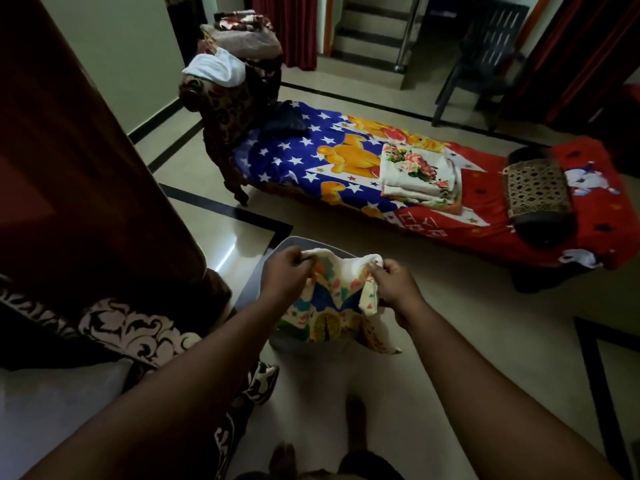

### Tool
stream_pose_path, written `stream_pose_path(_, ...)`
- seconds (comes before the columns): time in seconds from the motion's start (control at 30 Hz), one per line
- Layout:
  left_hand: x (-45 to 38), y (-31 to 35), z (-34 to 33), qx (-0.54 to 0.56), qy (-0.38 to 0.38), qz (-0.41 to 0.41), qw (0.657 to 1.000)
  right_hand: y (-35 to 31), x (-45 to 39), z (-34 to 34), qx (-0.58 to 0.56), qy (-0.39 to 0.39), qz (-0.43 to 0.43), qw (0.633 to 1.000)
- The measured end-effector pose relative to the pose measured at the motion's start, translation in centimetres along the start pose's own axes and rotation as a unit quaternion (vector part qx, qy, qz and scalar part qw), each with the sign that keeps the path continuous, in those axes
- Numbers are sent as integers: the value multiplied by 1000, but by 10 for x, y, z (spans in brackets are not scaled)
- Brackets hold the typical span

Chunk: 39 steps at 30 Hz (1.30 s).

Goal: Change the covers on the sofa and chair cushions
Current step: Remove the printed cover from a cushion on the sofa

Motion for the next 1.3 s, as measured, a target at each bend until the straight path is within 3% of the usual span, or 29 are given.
stream_pose_path(0.23,-89,6,-18,-3,-1,28,1000,-18,-117,6,105,-98,41,989)
stream_pose_path(0.47,-162,-15,-53,-21,-14,129,991,7,-226,5,126,-197,-24,972)
stream_pose_path(0.7,-202,-79,-69,-56,-35,209,976,47,-290,0,181,-229,-71,954)
stream_pose_path(0.83,-206,-109,-73,-63,-53,244,966,63,-304,-8,133,-247,-108,954)
stream_pose_path(0.97,-197,-115,-78,7,-22,261,965,64,-304,-14,106,-255,-129,953)
stream_pose_path(1.3,-89,-81,-42,144,115,248,951,17,-224,-48,109,-277,-7,955)
Point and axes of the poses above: each hand's wrist, its own x-axis away from the middle knuckle, its own z-axis out of the back of the hand, y = z × x, the point moved 2 cm from there along -x, towards the middle knuckle, and after that the axes turned 15 degrees about -y, right-handed, at the moved point
